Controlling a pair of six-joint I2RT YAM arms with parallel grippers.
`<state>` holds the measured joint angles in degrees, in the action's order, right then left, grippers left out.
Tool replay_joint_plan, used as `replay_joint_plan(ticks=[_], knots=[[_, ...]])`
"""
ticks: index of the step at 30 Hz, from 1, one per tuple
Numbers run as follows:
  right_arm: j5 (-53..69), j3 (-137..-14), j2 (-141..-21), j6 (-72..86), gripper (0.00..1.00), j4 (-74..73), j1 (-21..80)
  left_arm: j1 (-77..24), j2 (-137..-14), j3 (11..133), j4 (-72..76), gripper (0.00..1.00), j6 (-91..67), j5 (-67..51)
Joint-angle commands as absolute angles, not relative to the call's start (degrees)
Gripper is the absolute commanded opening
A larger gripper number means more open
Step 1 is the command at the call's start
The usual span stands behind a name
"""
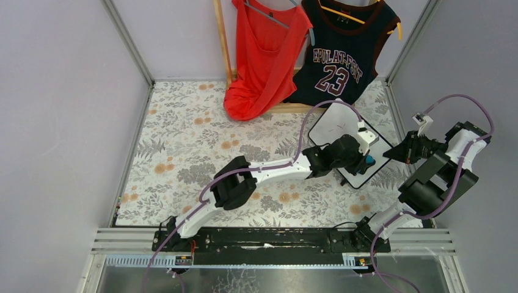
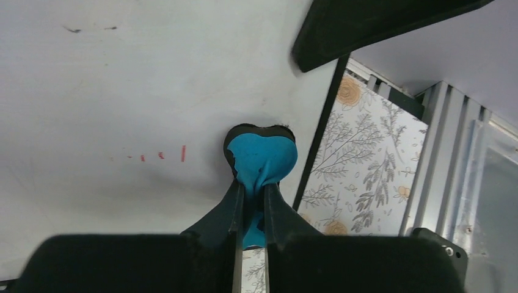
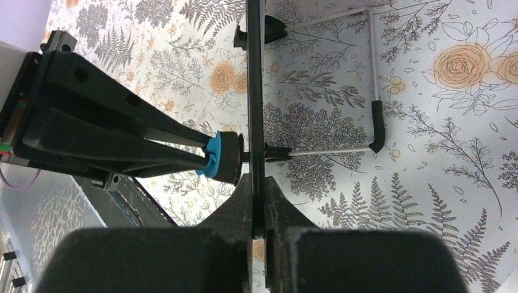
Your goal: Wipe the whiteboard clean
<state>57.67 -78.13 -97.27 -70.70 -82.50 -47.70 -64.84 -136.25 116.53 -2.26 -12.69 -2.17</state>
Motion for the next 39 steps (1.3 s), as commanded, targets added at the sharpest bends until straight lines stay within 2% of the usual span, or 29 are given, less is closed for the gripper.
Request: replay_joint_plan(ticks=[1,13,27,39], knots=[[50.54,-76.95,-95.82,-73.51,0.0,-83.86,-46.84,-63.5,-136.07,116.02,-1.78,0.0,-9.79,-0.13],[50.36,-76.54,-95.54,-73.53,0.0,-83.89,-46.76,-59.29,-137.97,118.67,-5.25,0.0,-7.92,2.2],[50.1,-76.86,-95.54,-73.18,0.0,-83.85,-46.75,-49.36,-135.94,114.76,-5.19,0.0,-10.39,1.57],[50.04,-77.0,-95.54,-73.02,0.0,-83.91,-46.58,-57.69,-135.12,111.04,-1.77,0.0,-10.93,0.57]])
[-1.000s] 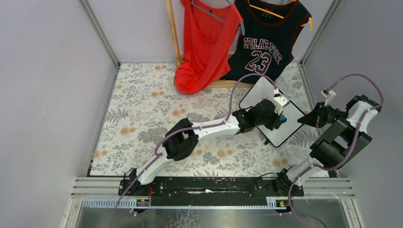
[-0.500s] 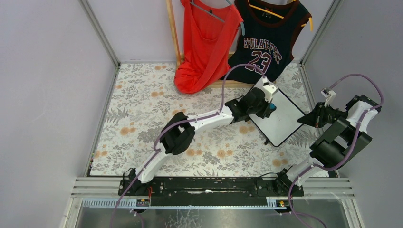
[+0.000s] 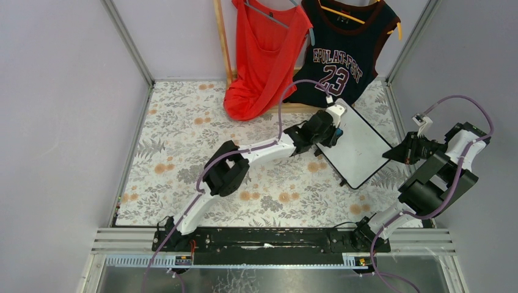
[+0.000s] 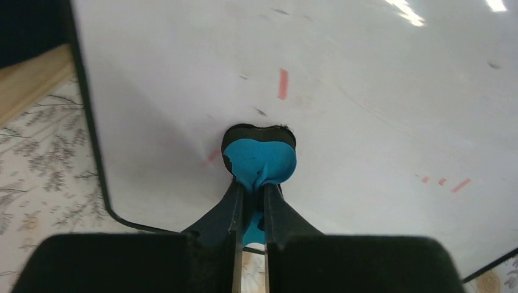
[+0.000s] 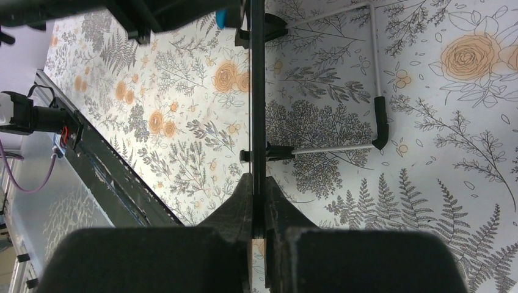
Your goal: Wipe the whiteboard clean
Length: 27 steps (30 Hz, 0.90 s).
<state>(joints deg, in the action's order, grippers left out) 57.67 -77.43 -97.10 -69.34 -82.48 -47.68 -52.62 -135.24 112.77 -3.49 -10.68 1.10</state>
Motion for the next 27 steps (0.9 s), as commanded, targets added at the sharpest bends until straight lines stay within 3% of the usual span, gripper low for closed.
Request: replay_joint_plan(ticks=[1,15,27], knots=[[49.94,-76.99,-95.54,-72.96,0.0,-83.86,-46.58,-58.57,-135.12,111.01,-1.57,0.0,-11.21,0.52],[50.01,-76.73,-95.54,-73.1,0.0,-83.85,-46.48,-65.46,-134.94,111.95,0.42,0.0,-12.03,-1.54],[49.53,-75.74,-93.69,-73.74,0.0,-83.89,-46.41,-62.14,-135.62,115.55,-3.06,0.0,-9.37,1.84]])
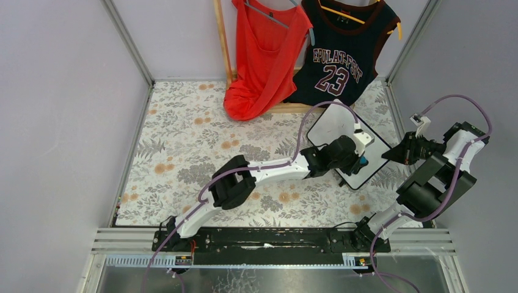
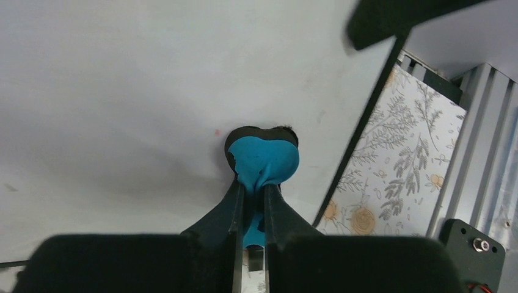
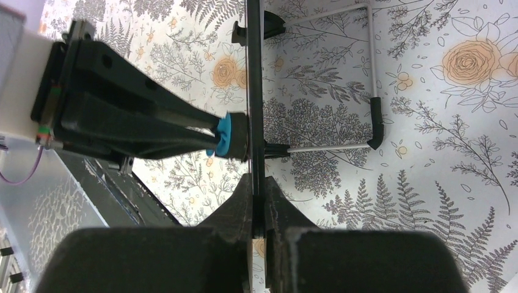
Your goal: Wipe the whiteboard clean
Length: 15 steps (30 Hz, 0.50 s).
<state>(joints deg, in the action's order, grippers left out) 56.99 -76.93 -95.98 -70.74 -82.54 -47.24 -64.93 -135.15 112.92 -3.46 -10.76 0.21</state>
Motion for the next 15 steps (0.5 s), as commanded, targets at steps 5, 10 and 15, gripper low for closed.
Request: replay_joint_plan(ticks=[5,10,15], knots=[[49.53,-75.81,-93.61,-73.65,0.0,-83.89,-46.41,-59.26,-135.55,115.96,-3.71,0.0,-9.08,2.34],[49.53,-75.73,-93.4,-73.65,0.0,-83.86,-46.41,-56.56,-136.19,116.21,-4.73,0.0,-8.64,2.87],[49.48,-75.75,-93.32,-73.56,0.0,-83.85,-46.41,-54.19,-136.11,115.69,-5.24,0.0,-8.71,3.45]])
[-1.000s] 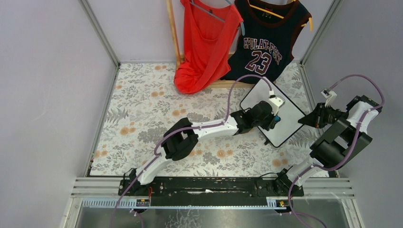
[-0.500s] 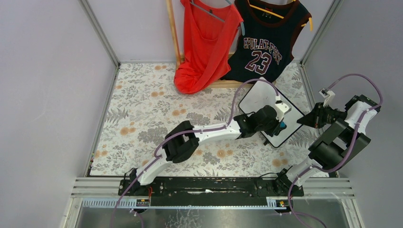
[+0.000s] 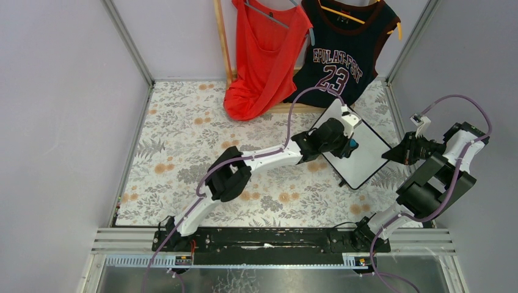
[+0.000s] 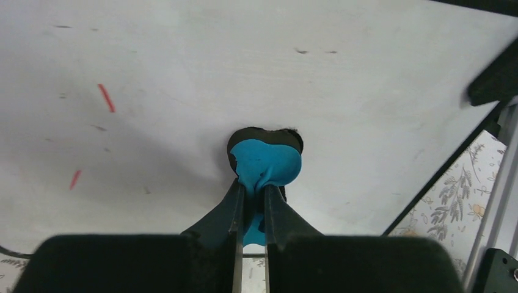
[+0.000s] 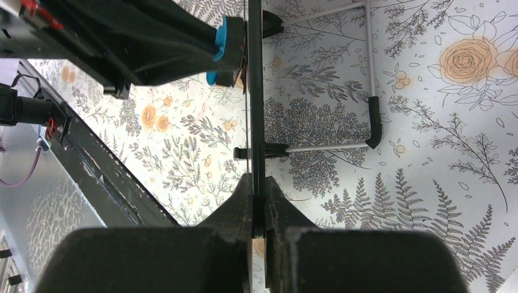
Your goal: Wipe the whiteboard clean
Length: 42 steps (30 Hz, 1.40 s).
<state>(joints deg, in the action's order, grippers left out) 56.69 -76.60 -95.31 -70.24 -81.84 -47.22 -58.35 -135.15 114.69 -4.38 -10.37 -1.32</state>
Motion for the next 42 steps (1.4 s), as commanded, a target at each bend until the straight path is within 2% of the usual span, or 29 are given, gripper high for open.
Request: replay_joint_plan(ticks=[1,20,28,36,42], knots=[[49.48,-75.68,-93.36,-73.56,0.0,-83.88,-46.4,-53.85,-135.97,115.67,-5.33,0.0,-8.62,3.57],[49.31,-75.19,-92.98,-73.88,0.0,-83.91,-46.32,-45.1,-134.89,117.4,-7.32,0.0,-8.9,3.58],[49.06,-74.56,-92.96,-74.3,0.0,-83.88,-46.32,-46.64,-134.38,116.97,-5.67,0.0,-10.19,0.98],[49.04,-74.71,-93.25,-74.28,0.0,-83.9,-46.31,-49.38,-126.94,109.62,-0.9,0.0,-8.28,7.18],[49.35,-74.71,-93.25,-74.25,0.0,-83.86,-46.19,-50.56,-125.0,106.69,1.14,0.0,-8.35,3.6]])
